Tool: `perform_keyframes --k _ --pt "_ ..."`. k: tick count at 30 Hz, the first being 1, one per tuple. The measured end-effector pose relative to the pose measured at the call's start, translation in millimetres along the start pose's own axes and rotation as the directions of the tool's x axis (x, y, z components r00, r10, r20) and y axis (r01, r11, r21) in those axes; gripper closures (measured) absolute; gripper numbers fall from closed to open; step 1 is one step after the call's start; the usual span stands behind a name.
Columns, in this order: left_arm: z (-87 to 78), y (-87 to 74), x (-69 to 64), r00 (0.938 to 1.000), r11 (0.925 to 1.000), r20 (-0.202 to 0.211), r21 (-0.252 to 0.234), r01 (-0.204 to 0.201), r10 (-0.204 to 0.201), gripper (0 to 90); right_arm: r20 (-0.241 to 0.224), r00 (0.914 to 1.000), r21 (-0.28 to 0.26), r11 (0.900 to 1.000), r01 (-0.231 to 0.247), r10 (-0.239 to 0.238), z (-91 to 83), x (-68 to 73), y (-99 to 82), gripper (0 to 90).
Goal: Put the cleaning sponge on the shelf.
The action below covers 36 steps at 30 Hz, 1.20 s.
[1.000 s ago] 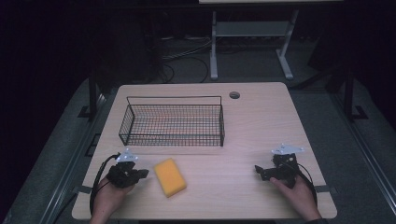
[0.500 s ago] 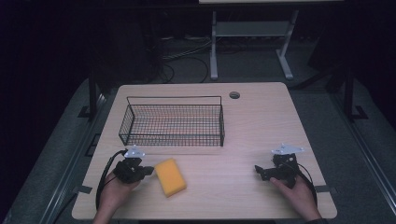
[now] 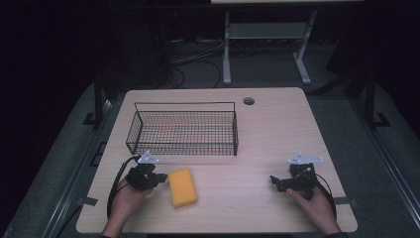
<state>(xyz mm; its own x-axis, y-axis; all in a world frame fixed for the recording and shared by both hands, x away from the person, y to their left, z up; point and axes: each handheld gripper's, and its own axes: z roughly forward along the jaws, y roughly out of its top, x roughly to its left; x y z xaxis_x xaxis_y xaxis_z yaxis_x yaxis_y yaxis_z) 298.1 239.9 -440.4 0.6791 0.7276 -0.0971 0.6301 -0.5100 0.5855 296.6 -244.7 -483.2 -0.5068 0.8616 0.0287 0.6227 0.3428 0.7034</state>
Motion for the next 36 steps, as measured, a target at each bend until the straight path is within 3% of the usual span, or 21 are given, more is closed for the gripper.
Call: perform_keyframes --k 36 --pt "26.4 37.2 -7.4 0.9987 0.9994 0.037 -0.006 -0.035 0.035 89.7 0.0 1.0 0.0 1.0 0.0 0.0 0.0 0.0 0.0 2.6"
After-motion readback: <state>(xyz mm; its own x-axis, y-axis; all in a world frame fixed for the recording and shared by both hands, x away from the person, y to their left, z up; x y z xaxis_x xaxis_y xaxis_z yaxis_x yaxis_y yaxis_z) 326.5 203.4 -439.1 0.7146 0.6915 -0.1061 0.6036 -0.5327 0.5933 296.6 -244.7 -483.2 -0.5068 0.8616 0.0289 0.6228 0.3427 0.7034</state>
